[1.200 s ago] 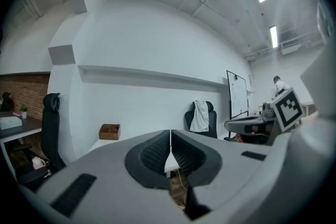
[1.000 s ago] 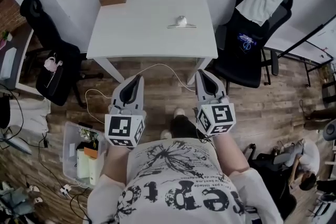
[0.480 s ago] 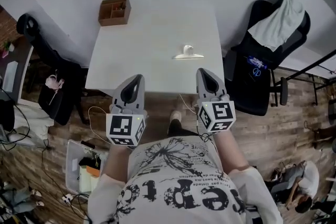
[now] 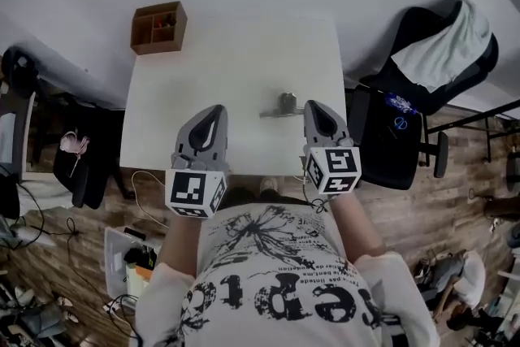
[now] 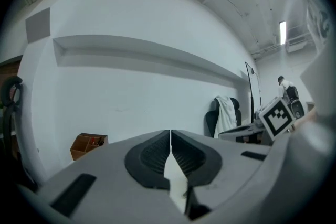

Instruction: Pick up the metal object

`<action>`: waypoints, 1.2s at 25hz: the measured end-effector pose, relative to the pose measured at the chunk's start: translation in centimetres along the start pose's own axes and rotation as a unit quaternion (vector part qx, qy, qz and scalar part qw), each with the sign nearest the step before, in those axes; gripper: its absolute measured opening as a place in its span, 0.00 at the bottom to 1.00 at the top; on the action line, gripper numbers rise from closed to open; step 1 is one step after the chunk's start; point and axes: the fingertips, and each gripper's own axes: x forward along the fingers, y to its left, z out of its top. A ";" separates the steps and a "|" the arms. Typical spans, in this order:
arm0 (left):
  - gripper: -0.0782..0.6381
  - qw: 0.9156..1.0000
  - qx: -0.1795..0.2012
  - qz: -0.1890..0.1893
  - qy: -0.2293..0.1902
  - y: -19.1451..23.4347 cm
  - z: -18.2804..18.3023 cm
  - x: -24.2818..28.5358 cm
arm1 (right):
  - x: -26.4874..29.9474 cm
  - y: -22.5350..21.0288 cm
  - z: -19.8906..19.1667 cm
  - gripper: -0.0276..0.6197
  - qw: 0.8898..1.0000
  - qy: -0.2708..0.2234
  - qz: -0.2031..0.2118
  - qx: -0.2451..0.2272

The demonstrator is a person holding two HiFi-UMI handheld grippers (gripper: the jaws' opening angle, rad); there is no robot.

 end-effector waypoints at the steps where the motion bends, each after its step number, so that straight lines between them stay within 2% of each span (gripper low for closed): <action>1: 0.13 1.000 0.003 0.000 0.005 0.3 -0.4 0.6 | 0.7 -0.2 -0.6 0.03 1.000 0.012 0.000 0.004; 12: 0.13 0.998 -0.011 -0.034 0.051 5.2 -2.8 5.7 | 6.9 0.0 -7.3 0.03 0.989 0.135 0.002 0.054; 16: 0.13 0.996 -0.018 -0.056 0.067 5.8 -4.2 6.8 | 8.7 -0.5 -10.6 0.04 0.982 0.179 -0.021 0.051; 20: 0.13 0.993 -0.026 -0.070 0.086 6.5 -6.1 7.7 | 10.6 -1.1 -14.1 0.36 0.971 0.232 -0.042 0.042; 23: 0.13 0.992 -0.029 -0.078 0.098 6.8 -7.2 8.1 | 11.6 -1.0 -16.9 0.52 0.958 0.280 -0.038 0.042; 25: 0.13 0.991 -0.031 -0.080 0.104 7.0 -8.0 8.3 | 12.1 -1.0 -18.2 0.56 0.952 0.301 -0.042 0.044; 30: 0.13 0.989 -0.036 -0.080 0.121 7.9 -9.9 8.7 | 13.3 -1.6 -19.8 0.58 0.940 0.330 -0.070 0.050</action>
